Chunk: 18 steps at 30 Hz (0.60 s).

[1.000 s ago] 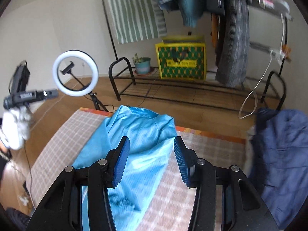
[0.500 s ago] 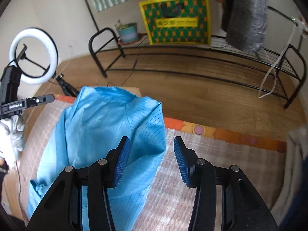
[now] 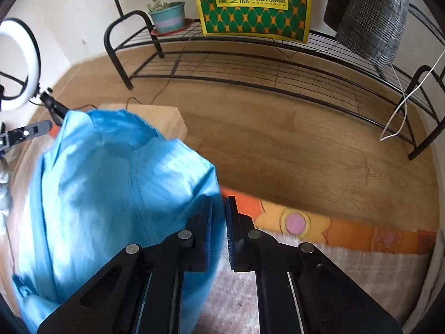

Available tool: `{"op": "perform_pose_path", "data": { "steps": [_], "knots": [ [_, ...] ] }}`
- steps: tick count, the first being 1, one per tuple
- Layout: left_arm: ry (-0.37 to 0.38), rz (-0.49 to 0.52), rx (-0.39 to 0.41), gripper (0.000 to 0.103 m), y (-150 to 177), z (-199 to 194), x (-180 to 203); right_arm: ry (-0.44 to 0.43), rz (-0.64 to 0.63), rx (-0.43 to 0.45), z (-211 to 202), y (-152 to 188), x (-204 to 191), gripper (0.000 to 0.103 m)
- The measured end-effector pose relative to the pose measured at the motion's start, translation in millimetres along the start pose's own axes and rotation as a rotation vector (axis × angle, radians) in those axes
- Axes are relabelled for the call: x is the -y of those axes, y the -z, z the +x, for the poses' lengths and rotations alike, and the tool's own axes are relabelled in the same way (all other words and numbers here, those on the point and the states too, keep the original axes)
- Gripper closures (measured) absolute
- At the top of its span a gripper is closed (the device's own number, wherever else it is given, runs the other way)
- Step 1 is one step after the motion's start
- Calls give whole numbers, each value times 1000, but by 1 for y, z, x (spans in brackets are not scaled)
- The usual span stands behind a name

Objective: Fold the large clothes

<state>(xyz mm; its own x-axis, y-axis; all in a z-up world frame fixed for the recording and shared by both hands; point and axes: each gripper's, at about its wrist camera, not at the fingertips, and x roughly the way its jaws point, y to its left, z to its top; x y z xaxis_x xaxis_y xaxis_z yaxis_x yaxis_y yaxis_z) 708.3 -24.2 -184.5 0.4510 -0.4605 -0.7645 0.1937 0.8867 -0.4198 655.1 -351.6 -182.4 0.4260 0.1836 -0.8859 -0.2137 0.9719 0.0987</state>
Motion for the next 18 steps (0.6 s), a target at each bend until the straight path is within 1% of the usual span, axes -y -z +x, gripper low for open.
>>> {"op": "perform_pose_path", "data": {
  "steps": [1,2,3,4,5,6,7,9,11,13,15,16,17,18],
  "knots": [
    [27,-14,-1,60,-2,0,-3,-9,-2,15,-3,-2,1,95],
    [57,-25,0,50,-4,1,-6,-30,5,38,-8,-4,4,92],
    [72,-30,-2,45,-5,2,-5,-70,25,53,-10,-4,9,86],
    [87,-33,-9,45,-6,5,-5,-113,50,60,-10,-7,13,64],
    [90,-31,-23,45,-8,10,-4,-152,79,64,-10,-9,18,47],
    [85,-29,-34,45,-9,14,-2,-178,100,67,-9,-10,20,45],
    [74,-28,-47,45,-10,20,-1,-184,105,64,-6,-11,20,45],
    [61,-27,-74,45,-11,32,1,-160,101,36,6,-15,16,45],
    [36,-20,-80,45,-12,40,3,-136,113,3,16,-18,13,45],
    [22,-19,-90,45,-12,49,6,-157,127,-3,21,-19,12,46],
    [19,-21,-98,46,-10,56,7,-170,129,2,24,-19,10,55],
    [18,-23,-90,48,-9,58,8,-179,123,3,26,-21,8,70],
    [14,-21,-84,60,-9,59,9,-184,115,2,27,-21,6,87],
    [6,-22,-81,78,-8,61,9,-173,105,3,28,-21,3,92]
  ]
}}
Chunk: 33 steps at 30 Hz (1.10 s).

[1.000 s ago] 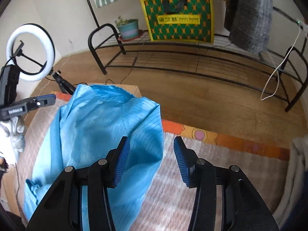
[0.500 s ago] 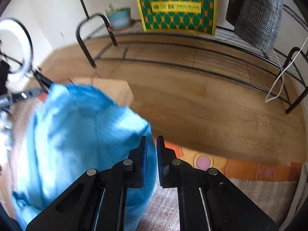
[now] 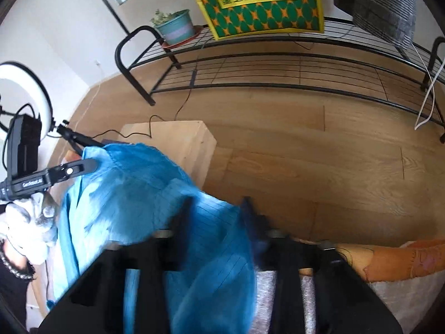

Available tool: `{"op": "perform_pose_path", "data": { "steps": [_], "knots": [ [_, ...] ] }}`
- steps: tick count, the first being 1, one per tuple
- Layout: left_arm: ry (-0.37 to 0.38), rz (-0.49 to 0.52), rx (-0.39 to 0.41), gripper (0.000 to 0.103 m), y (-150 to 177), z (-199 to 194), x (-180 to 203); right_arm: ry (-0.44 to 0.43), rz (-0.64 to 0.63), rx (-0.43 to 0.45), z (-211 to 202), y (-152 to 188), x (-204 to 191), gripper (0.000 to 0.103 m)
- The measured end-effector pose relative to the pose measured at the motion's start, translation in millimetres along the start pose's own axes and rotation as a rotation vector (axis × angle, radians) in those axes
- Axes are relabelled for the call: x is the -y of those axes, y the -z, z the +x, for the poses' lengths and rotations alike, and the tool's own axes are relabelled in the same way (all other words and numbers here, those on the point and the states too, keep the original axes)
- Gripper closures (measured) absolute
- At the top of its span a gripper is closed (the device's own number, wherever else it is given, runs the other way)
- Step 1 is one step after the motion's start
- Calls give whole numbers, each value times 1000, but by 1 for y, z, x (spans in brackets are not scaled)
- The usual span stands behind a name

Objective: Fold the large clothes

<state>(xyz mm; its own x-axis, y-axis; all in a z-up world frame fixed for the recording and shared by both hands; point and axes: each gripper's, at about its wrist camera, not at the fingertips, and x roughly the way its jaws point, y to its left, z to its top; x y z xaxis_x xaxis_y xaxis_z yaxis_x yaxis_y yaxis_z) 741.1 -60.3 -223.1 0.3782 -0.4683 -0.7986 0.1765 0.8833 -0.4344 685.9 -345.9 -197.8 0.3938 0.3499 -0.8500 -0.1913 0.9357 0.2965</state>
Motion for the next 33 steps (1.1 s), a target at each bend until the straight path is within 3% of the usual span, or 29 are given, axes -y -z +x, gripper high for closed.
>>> {"op": "perform_pose_path", "data": {
  "steps": [2,3,10,15,16,17,19,25,27,29,33],
  "knots": [
    [2,-5,0,94,0,2,1,23,-23,13,0,0,-6,100],
    [0,4,11,97,1,0,3,25,-31,22,-1,1,-9,101],
    [7,49,119,102,7,-37,19,52,-72,141,-31,1,-32,103],
    [-15,78,151,102,9,-55,29,-32,-66,156,-47,2,-31,102],
    [-20,77,150,102,8,-55,30,-11,-56,150,-46,2,-28,94],
    [-25,79,148,102,8,-54,31,19,-43,133,-43,0,-24,77],
    [-43,80,134,102,5,-47,31,39,-3,95,-34,-2,-15,57],
    [-89,58,56,102,1,-7,18,19,46,-14,5,1,7,57],
    [-98,65,42,102,3,3,17,-17,52,-11,12,2,10,61],
    [-102,74,39,102,4,8,17,-69,51,-3,13,3,9,99],
    [-93,76,76,102,4,-2,19,-26,-36,55,4,2,-9,102]
  ]
}}
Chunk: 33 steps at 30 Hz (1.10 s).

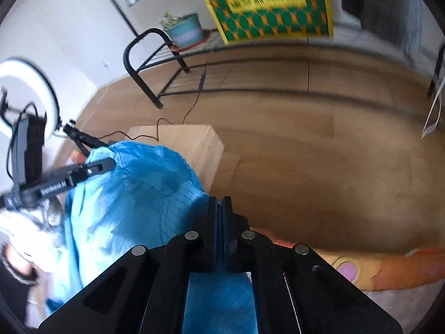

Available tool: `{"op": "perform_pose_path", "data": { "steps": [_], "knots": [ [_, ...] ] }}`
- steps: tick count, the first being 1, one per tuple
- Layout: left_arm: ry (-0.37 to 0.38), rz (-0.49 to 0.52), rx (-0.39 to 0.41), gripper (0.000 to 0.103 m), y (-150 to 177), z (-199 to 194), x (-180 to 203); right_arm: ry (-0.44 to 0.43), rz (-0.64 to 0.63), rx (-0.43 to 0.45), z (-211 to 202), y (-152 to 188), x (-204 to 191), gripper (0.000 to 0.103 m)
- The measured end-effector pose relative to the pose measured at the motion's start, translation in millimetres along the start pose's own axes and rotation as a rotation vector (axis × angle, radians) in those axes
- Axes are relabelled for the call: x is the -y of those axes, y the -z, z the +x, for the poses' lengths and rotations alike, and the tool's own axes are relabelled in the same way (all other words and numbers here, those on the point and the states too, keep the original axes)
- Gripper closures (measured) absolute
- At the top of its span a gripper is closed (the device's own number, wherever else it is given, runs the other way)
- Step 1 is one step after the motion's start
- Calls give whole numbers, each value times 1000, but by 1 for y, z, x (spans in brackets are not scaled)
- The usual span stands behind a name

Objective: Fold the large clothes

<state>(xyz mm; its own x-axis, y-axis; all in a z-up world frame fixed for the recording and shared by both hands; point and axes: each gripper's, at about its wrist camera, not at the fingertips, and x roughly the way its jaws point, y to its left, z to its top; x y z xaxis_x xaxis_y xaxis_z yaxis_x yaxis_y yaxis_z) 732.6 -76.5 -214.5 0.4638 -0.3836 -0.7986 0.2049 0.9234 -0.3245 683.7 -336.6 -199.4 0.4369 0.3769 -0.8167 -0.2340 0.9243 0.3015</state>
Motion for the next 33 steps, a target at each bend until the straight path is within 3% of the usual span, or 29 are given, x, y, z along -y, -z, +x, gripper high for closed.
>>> {"op": "perform_pose_path", "data": {
  "steps": [9,19,27,33],
  "knots": [
    [30,16,125,102,1,-61,15,17,-30,167,-57,0,-25,103],
    [50,71,213,102,21,-146,49,42,-45,274,-130,14,-51,103],
    [65,121,246,102,66,-229,79,54,-83,313,-206,52,-98,103],
    [84,153,253,102,126,-276,97,61,-86,302,-252,103,-125,103]
  ]
}}
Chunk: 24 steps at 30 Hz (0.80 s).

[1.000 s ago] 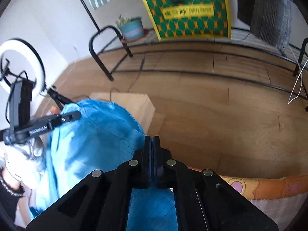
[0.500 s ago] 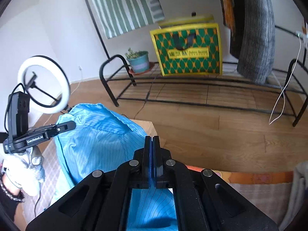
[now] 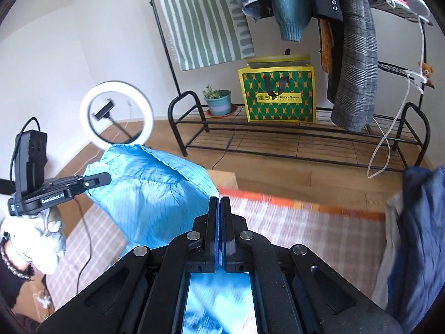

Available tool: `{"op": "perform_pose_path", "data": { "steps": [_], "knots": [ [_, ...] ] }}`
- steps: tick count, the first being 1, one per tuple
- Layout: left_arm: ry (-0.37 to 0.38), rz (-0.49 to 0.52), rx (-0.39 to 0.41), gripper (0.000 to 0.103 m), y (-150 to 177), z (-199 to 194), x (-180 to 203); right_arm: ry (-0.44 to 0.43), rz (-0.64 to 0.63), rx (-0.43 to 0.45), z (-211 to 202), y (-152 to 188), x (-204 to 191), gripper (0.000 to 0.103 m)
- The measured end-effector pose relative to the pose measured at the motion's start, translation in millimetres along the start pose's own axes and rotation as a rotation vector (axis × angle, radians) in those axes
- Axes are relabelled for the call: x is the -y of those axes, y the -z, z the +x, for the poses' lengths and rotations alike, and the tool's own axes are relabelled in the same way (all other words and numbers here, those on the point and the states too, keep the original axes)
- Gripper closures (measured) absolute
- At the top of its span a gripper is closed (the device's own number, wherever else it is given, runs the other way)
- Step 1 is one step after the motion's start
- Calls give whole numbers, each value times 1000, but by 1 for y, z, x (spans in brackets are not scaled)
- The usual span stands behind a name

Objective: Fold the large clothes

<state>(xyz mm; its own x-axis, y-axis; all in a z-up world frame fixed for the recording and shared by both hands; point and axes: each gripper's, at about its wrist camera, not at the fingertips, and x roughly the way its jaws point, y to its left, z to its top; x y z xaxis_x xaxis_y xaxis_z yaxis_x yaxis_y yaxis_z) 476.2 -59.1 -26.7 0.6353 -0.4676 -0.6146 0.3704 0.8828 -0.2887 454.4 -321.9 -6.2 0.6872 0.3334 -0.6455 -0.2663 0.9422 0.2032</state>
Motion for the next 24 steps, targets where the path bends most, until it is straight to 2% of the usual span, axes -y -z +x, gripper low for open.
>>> {"op": "perform_pose_path", "data": {
  "steps": [4,8,12,16,20,24],
  "knots": [
    [22,-5,-9,102,42,-33,11,14,-7,-27,-29,37,-19,103],
    [31,-14,-55,102,96,-54,19,6,20,-59,-51,83,-33,103],
    [1,3,-96,102,148,-68,22,19,-14,-116,-61,130,-61,103],
    [-38,47,-182,102,196,-74,26,13,-33,-173,-64,167,-83,103],
    [-60,127,-228,101,224,-89,35,21,-103,-216,-70,190,-103,102],
    [-67,152,-231,89,241,-120,36,21,-100,-216,-90,196,-105,100]
  ]
}}
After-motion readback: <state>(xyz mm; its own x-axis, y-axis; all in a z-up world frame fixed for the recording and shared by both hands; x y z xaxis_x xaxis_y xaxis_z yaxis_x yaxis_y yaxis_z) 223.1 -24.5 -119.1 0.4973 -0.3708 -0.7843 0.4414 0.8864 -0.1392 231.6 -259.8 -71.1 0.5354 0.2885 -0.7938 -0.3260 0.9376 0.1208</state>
